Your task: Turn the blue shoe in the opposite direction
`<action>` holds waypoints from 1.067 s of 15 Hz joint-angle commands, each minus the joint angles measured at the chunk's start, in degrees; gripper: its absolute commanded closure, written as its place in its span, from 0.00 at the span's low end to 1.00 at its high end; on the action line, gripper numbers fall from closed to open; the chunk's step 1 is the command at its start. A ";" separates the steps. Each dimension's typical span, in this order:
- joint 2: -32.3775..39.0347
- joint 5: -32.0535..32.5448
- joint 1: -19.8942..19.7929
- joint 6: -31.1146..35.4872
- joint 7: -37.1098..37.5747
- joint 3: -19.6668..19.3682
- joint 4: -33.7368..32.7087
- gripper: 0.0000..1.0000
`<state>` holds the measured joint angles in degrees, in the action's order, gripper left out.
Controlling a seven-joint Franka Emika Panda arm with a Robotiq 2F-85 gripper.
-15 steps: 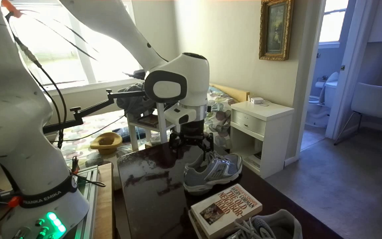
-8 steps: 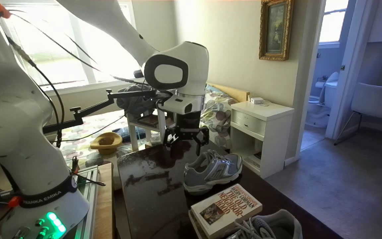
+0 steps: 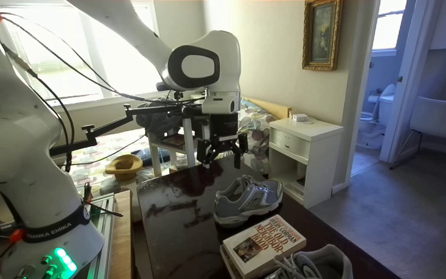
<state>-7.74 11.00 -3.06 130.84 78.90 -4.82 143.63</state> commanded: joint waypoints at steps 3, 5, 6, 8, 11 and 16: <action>-0.32 -0.25 -1.23 -0.05 -0.76 1.55 -0.12 0.00; -0.32 -0.25 -1.23 -0.03 -0.83 1.55 -0.12 0.00; -0.32 -0.25 -1.23 -0.03 -0.85 1.55 -0.12 0.00; -0.32 -0.25 -1.23 -0.03 -0.86 1.55 -0.12 0.00; -0.62 -2.59 -0.25 0.19 -11.06 1.31 0.55 0.00; -1.77 -1.81 -0.18 0.79 -27.23 1.77 1.27 0.00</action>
<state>-7.95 10.22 -2.97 130.88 60.40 -3.49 143.82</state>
